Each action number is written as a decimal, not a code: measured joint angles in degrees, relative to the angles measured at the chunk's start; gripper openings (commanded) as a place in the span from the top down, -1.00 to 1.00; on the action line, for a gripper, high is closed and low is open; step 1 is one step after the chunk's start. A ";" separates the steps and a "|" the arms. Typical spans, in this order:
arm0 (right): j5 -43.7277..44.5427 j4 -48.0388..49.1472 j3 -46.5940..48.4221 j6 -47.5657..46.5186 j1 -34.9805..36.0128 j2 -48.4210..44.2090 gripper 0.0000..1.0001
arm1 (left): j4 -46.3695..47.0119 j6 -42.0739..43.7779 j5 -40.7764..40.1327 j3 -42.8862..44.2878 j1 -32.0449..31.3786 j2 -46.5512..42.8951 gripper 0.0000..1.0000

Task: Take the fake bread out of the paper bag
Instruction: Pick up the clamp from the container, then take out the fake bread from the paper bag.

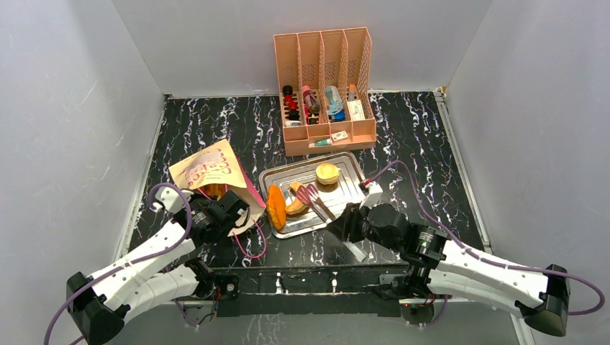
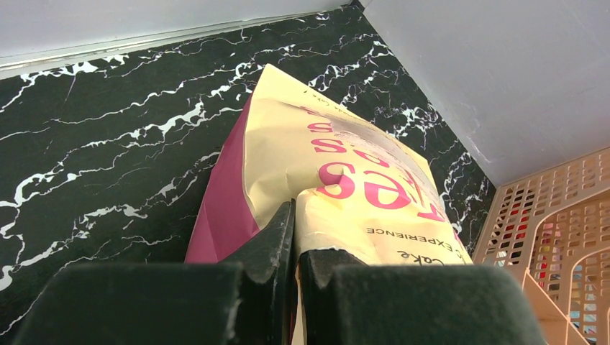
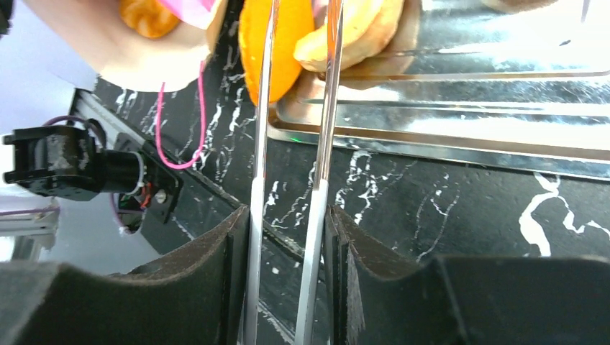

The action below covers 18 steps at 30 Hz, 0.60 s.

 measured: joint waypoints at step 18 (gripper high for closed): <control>-6.34 11.56 3.91 6.14 6.10 10.10 0.46 | 8.59 8.26 1.31 -0.35 0.02 0.22 0.99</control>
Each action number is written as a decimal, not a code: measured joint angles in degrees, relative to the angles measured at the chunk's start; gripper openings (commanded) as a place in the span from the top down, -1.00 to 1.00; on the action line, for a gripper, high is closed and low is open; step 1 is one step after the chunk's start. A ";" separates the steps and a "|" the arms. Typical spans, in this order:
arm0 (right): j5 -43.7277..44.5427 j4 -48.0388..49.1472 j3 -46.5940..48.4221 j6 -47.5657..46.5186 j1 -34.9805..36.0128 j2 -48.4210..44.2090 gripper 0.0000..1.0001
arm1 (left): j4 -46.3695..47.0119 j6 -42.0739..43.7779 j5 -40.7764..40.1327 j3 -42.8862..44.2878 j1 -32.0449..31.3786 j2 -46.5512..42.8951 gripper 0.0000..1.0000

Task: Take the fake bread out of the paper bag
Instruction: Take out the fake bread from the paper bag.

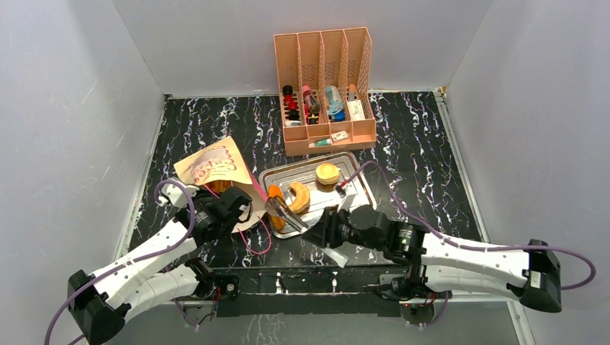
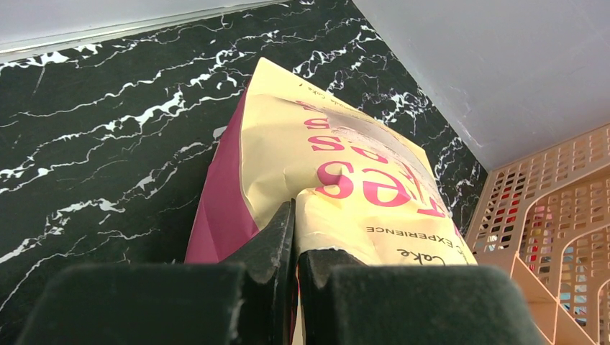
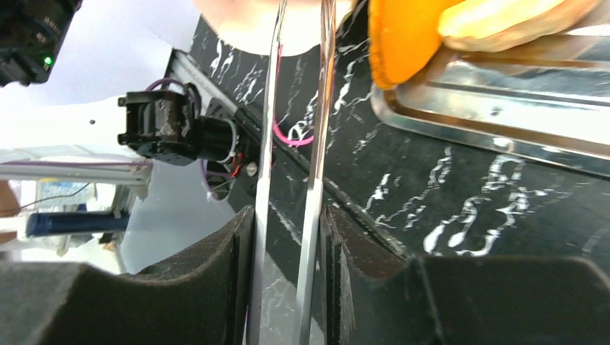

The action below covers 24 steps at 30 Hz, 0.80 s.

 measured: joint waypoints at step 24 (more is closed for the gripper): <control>13.46 29.59 9.35 21.77 13.22 35.32 0.51 | 7.23 3.58 2.43 -0.28 0.00 0.57 1.00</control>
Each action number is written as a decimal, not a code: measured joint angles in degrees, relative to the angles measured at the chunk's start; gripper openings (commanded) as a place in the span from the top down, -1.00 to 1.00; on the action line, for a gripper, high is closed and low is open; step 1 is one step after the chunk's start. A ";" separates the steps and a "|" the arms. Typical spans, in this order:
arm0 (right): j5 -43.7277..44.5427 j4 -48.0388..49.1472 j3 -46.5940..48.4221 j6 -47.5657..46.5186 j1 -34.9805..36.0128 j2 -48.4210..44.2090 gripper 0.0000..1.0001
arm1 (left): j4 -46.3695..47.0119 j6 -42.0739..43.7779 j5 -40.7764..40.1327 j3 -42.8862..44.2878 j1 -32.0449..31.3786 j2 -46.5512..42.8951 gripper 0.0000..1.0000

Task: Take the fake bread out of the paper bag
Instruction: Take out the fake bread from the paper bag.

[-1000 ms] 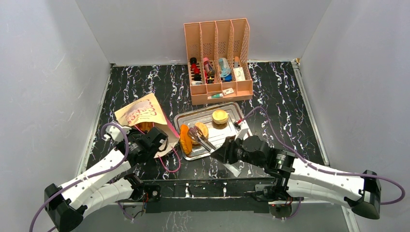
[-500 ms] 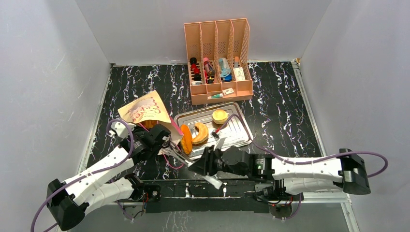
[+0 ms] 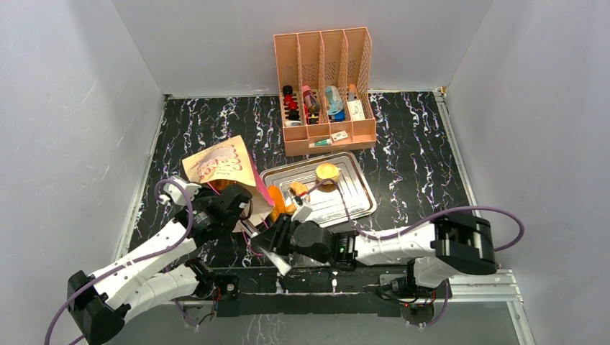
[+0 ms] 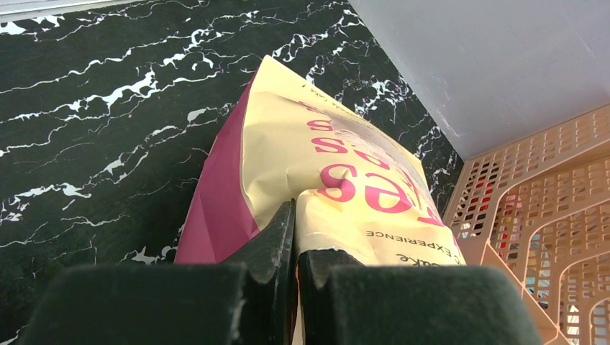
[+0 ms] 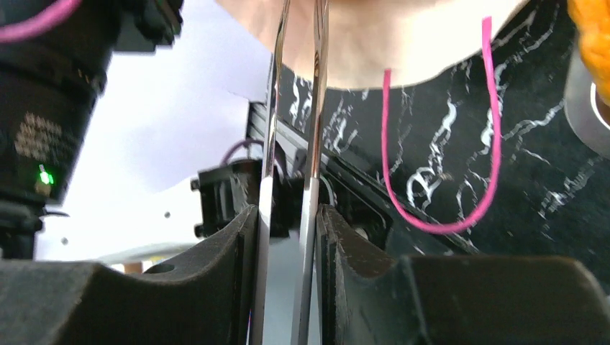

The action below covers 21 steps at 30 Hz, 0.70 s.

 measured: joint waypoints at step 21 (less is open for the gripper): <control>-2.29 1.77 8.26 7.58 -3.91 8.72 0.17 | 1.18 1.49 0.66 -2.27 0.00 -4.70 1.00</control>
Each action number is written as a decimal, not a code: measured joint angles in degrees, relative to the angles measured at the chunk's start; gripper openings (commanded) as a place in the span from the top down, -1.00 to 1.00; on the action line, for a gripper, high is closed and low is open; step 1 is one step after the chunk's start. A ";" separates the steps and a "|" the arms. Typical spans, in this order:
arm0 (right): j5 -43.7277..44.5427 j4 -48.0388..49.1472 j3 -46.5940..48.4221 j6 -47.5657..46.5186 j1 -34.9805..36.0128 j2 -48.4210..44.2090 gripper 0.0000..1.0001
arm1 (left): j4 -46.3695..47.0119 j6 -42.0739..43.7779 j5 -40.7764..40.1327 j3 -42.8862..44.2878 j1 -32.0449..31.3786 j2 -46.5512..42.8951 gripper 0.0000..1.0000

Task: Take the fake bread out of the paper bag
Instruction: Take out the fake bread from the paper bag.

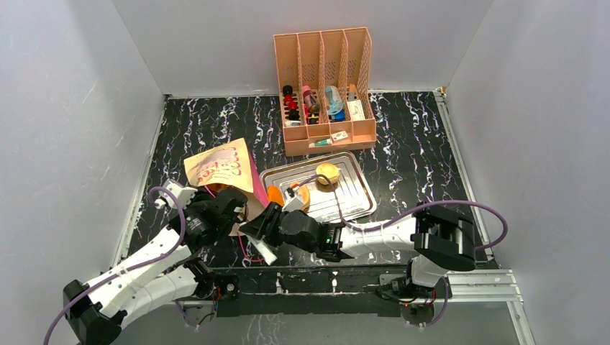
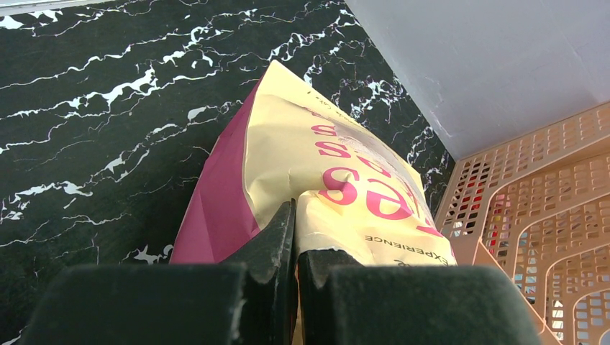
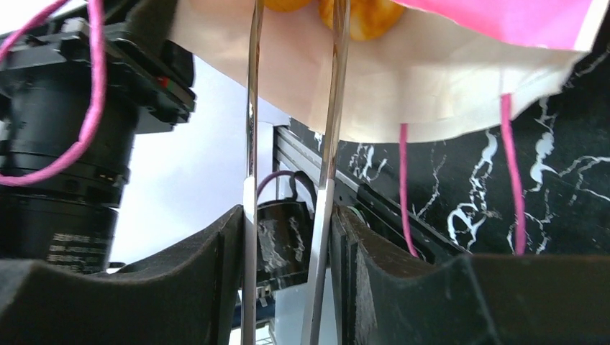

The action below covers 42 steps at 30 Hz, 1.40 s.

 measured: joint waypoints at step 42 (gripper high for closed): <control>-11.04 2.54 -6.34 11.06 -1.44 1.46 0.16 | 1.75 2.21 -0.17 -0.04 0.00 0.81 1.00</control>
